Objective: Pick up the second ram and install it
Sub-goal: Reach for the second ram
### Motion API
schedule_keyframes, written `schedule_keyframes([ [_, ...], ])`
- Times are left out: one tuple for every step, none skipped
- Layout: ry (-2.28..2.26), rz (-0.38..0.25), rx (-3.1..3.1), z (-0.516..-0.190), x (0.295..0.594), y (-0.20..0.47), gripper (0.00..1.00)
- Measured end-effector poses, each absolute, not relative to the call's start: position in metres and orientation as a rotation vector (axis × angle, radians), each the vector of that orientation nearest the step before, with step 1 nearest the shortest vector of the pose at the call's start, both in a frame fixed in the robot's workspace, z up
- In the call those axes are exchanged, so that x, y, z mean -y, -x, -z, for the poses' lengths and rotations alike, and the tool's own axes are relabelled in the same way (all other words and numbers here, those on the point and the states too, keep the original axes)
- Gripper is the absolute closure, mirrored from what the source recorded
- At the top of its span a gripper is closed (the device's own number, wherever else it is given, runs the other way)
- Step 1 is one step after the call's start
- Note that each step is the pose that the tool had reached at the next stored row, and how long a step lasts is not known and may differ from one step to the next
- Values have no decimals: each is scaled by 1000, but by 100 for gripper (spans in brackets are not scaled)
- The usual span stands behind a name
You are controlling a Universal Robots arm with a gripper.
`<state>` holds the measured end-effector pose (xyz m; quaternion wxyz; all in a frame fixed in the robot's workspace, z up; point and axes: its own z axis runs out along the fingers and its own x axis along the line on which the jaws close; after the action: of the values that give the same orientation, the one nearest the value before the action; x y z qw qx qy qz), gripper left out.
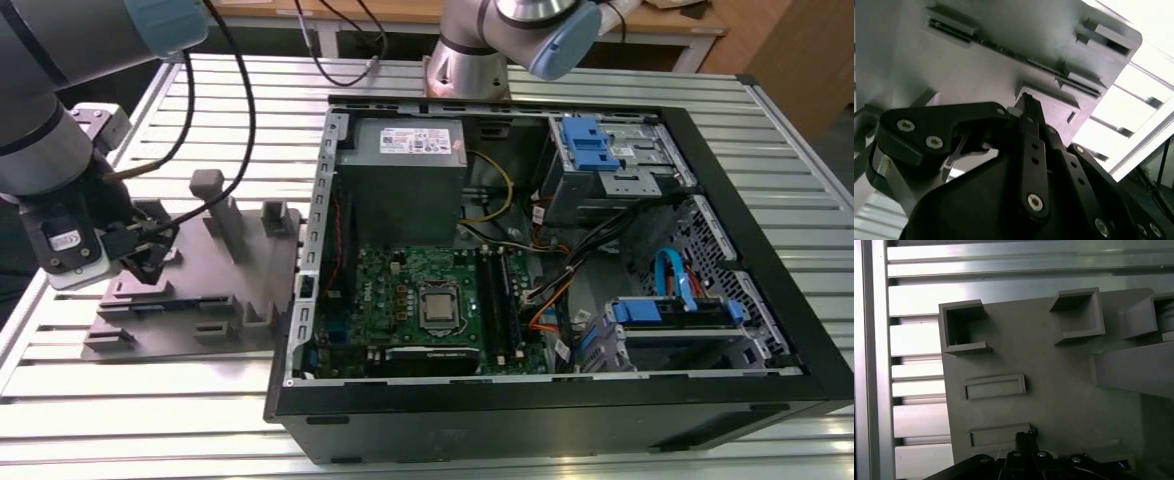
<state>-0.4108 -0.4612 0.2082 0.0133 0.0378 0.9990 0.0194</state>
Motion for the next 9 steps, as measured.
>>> schedule_keyframes([
  [-118,-60,-3113,-209,461,408,89],
  [-118,-60,-3115,-209,461,404,89],
  [-118,-60,-3118,-208,461,400,89],
  [-118,-60,-3121,-209,461,396,89],
  [-118,-60,-3123,-209,461,393,89],
  [-118,-60,-3123,-208,462,393,89],
  [-118,-60,-3124,-208,462,393,89],
  [-118,-59,-3123,-208,464,393,89],
  [-118,-59,-3124,-209,467,393,89],
])
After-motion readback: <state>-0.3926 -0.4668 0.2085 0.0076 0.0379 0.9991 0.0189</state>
